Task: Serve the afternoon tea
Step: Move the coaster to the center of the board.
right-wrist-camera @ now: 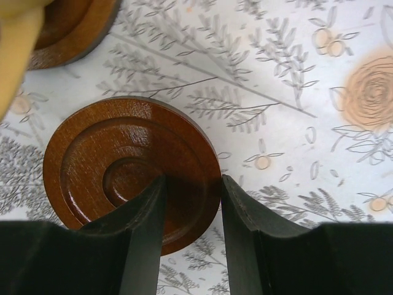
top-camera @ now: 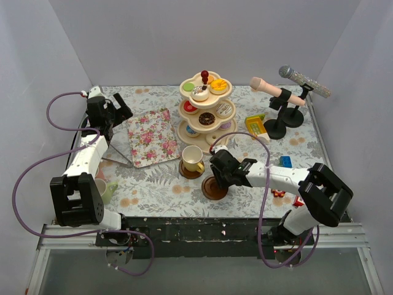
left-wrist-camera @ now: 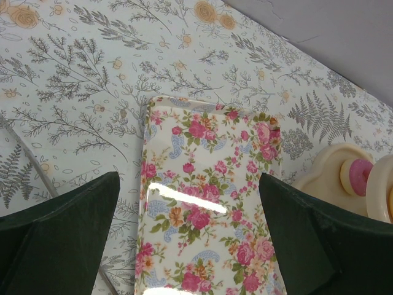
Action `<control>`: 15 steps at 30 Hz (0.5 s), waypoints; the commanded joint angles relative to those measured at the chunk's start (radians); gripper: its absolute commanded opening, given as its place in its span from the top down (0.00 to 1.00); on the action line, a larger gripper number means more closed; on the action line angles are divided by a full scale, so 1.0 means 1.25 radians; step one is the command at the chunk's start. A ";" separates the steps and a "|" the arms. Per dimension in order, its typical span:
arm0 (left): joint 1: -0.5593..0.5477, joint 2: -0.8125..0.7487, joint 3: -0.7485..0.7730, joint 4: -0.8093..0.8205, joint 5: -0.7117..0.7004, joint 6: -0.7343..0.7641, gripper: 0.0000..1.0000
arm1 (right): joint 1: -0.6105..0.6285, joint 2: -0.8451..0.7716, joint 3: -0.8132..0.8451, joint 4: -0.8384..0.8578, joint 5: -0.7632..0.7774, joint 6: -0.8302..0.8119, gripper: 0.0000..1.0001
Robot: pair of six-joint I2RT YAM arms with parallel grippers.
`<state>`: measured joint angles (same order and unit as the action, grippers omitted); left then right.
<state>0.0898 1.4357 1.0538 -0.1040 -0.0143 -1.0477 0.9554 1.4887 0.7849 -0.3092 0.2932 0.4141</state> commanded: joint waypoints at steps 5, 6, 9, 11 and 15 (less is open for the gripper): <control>0.003 -0.010 0.017 0.006 -0.002 0.004 0.02 | -0.106 0.019 0.003 0.023 0.034 -0.044 0.58; 0.003 -0.009 0.017 0.006 -0.003 0.004 0.02 | -0.117 0.021 0.004 0.034 0.034 -0.048 0.58; 0.002 -0.008 0.016 0.003 -0.003 0.004 0.02 | -0.145 0.037 0.015 0.055 0.033 -0.062 0.58; 0.003 -0.008 0.017 0.003 -0.003 0.004 0.02 | -0.158 0.052 0.026 0.060 0.037 -0.072 0.58; 0.002 -0.008 0.016 0.005 -0.006 0.005 0.02 | -0.174 0.079 0.046 0.079 0.043 -0.090 0.58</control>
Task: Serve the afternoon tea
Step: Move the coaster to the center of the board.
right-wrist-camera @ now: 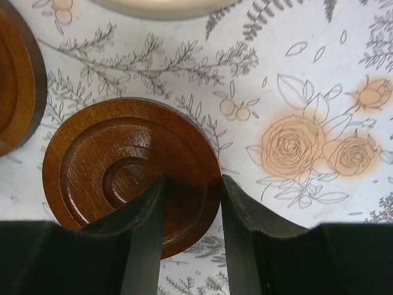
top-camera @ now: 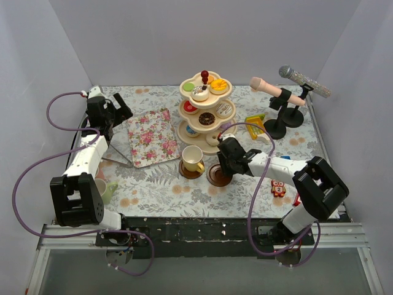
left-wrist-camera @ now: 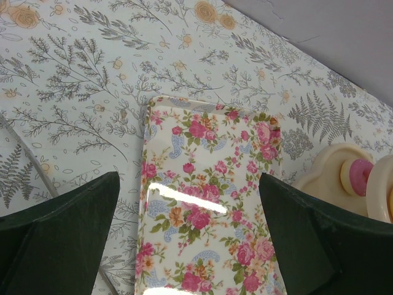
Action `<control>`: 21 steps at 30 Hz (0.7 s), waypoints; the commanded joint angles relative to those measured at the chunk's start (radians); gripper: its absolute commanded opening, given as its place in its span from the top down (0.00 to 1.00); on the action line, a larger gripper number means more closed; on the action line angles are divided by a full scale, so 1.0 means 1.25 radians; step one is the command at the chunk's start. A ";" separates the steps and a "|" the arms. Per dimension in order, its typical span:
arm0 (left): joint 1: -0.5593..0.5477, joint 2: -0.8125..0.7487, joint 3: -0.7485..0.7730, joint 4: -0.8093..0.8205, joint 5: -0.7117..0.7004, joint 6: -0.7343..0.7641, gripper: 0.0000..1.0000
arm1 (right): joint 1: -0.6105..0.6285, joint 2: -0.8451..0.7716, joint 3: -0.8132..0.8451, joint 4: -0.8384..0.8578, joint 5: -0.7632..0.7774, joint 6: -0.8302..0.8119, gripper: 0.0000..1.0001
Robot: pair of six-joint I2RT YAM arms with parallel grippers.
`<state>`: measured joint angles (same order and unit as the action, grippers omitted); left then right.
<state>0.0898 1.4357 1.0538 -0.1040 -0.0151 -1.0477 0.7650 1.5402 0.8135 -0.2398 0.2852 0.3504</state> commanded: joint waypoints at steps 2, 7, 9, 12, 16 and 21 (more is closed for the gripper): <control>0.003 -0.007 0.016 0.006 -0.005 0.006 0.02 | -0.033 0.053 0.031 0.033 0.053 -0.042 0.58; 0.003 -0.005 0.016 0.005 -0.008 0.007 0.02 | -0.051 0.077 0.047 0.047 0.057 -0.057 0.58; 0.003 -0.005 0.016 0.003 -0.008 0.007 0.02 | -0.055 0.082 0.054 0.049 0.058 -0.059 0.58; 0.003 -0.002 0.017 0.003 -0.008 0.007 0.02 | -0.059 0.089 0.066 0.051 0.060 -0.063 0.58; 0.002 -0.004 0.017 0.003 -0.008 0.009 0.02 | -0.059 0.091 0.081 0.040 0.060 -0.068 0.57; 0.003 -0.001 0.017 0.003 -0.008 0.009 0.02 | -0.059 0.075 0.083 0.024 0.059 -0.068 0.53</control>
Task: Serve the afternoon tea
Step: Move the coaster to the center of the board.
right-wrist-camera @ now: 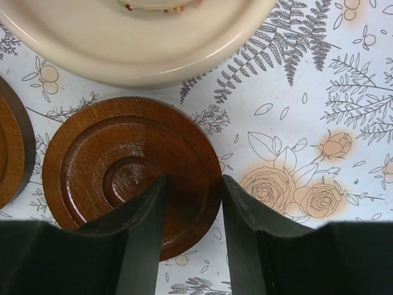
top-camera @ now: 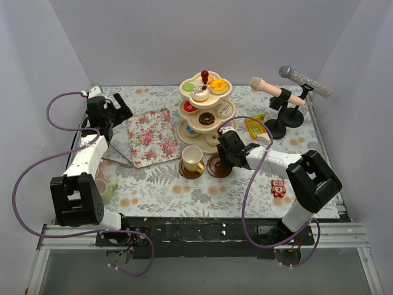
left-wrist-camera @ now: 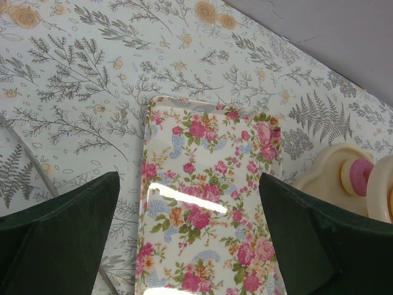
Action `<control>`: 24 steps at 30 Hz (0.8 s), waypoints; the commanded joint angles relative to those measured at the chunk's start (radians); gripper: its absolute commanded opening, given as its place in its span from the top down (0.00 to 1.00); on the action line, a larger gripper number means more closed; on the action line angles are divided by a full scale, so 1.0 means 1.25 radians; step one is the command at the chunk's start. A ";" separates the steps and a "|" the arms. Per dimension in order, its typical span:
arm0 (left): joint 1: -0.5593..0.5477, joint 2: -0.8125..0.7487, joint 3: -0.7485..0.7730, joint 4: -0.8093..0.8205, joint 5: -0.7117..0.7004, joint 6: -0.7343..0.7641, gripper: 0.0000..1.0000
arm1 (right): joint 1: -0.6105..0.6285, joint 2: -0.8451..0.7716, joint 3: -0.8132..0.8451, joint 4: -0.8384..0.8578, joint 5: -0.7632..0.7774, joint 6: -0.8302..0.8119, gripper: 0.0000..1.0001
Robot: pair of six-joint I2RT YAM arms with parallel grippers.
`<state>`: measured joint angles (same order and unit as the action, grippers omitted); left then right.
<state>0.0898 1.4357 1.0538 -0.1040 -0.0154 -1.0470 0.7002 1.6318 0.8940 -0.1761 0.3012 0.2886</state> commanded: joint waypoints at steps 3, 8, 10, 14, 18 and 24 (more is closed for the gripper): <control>0.003 -0.002 0.018 0.003 -0.007 0.008 0.02 | -0.007 -0.022 0.021 -0.036 0.027 -0.017 0.47; 0.002 -0.006 0.017 0.003 -0.012 0.008 0.02 | -0.008 -0.083 0.028 -0.042 -0.004 -0.023 0.40; 0.002 -0.010 0.016 0.005 -0.017 0.008 0.02 | -0.007 -0.111 0.039 -0.052 -0.016 -0.033 0.38; -0.002 -0.016 0.017 0.002 -0.026 0.008 0.02 | 0.001 -0.179 0.066 -0.082 -0.023 -0.050 0.37; -0.013 -0.023 0.029 -0.049 -0.095 -0.004 0.02 | 0.029 -0.266 0.093 -0.083 -0.011 -0.073 0.38; -0.007 -0.108 -0.004 -0.236 -0.183 -0.066 0.02 | 0.042 -0.309 0.119 -0.048 -0.013 -0.092 0.39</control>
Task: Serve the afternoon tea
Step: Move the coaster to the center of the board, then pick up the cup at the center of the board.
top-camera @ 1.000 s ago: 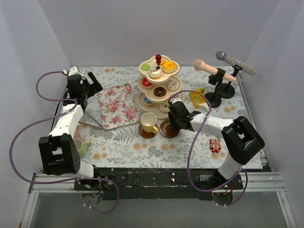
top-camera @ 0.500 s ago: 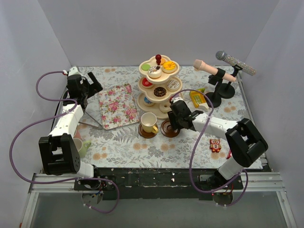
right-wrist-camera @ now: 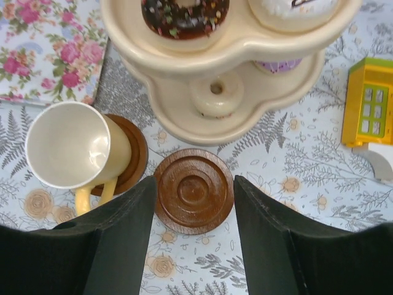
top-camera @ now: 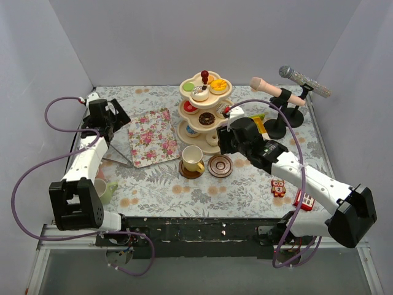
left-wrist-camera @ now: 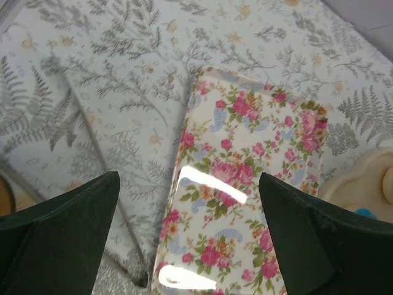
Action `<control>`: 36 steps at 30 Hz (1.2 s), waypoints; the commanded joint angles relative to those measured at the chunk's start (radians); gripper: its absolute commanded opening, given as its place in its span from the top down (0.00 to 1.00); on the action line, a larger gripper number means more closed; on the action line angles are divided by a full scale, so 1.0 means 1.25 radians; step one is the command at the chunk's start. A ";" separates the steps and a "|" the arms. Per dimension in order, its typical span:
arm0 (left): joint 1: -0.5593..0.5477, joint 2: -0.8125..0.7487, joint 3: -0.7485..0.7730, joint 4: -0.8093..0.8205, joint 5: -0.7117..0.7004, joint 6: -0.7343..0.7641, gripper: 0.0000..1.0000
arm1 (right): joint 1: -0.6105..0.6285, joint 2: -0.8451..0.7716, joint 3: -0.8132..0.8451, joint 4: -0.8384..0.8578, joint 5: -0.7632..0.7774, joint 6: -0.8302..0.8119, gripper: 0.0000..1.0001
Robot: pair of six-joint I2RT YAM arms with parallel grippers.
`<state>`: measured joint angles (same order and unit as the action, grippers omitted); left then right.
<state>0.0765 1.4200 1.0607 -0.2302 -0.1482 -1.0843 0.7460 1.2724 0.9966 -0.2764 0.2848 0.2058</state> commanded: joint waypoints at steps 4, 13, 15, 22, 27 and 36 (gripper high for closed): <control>0.004 -0.157 -0.015 -0.271 -0.129 -0.043 0.02 | 0.006 -0.024 0.038 0.068 -0.018 -0.054 0.39; 0.071 -0.157 -0.047 -0.469 -0.158 -0.070 0.03 | 0.006 -0.062 -0.018 0.190 -0.101 -0.065 0.39; 0.084 -0.162 -0.056 -0.477 -0.172 -0.071 0.06 | 0.006 -0.069 -0.028 0.205 -0.121 -0.069 0.39; 0.086 -0.159 -0.074 -0.504 -0.221 -0.078 0.11 | 0.006 -0.098 -0.056 0.241 -0.137 -0.096 0.39; 0.087 -0.104 -0.085 -0.477 -0.227 -0.069 0.21 | 0.003 -0.120 -0.076 0.254 -0.139 -0.107 0.39; 0.087 -0.027 -0.088 -0.431 -0.269 -0.058 0.73 | 0.005 -0.155 -0.100 0.260 -0.138 -0.108 0.39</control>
<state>0.1814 1.3838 0.9504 -0.7963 -0.4416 -1.1595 0.7521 1.1160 0.8791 -0.0048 0.1162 0.0853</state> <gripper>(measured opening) 0.409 0.613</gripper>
